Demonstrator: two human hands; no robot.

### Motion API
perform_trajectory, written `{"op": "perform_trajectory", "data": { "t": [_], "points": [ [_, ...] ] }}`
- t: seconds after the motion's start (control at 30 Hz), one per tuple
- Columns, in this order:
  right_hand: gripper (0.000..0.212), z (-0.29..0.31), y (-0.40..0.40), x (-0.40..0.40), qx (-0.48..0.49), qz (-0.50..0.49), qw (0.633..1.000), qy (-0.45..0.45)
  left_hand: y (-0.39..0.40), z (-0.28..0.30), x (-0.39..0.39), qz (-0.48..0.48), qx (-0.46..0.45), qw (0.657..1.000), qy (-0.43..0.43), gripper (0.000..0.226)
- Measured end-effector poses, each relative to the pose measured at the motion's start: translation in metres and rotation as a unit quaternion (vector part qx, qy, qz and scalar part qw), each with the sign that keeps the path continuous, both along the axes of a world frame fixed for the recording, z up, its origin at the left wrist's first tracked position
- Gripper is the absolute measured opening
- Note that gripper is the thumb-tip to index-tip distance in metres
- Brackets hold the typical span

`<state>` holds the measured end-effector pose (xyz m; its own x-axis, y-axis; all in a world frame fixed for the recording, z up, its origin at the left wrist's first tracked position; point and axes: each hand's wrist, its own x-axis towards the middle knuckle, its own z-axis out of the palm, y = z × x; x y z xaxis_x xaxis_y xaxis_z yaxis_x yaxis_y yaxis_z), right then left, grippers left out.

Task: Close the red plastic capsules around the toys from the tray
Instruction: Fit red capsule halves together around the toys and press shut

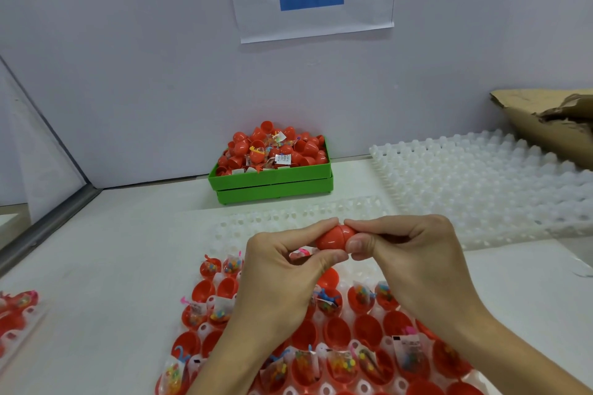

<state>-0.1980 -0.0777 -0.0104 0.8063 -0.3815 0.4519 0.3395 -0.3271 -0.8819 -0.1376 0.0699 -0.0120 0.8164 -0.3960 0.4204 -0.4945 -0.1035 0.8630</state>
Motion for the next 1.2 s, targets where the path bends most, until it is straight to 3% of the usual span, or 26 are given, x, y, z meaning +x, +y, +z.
{"op": "perform_trajectory", "data": {
  "t": [0.37, 0.53, 0.8, 1.2],
  "points": [
    [0.030, 0.0012, 0.0024, 0.0040, 0.133, 0.033, 0.990, 0.024, 0.0031, 0.0023, 0.0003, -0.014, 0.003, 1.000, -0.019, 0.043],
    [0.016, 0.0003, 0.0041, 0.0043, 0.173, 0.059, 0.983, 0.022, 0.0040, 0.0025, 0.0005, -0.020, 0.005, 0.999, -0.030, 0.040],
    [0.021, -0.0034, -0.0011, 0.0042, 0.099, 0.045, 0.993, 0.044, 0.0025, 0.0040, 0.0013, -0.053, -0.012, 0.999, -0.003, 0.035],
    [0.023, -0.0021, -0.0057, 0.0041, 0.065, 0.041, 0.997, 0.011, 0.0022, 0.0067, 0.0017, -0.070, -0.021, 0.997, -0.019, 0.029]
  ]
}}
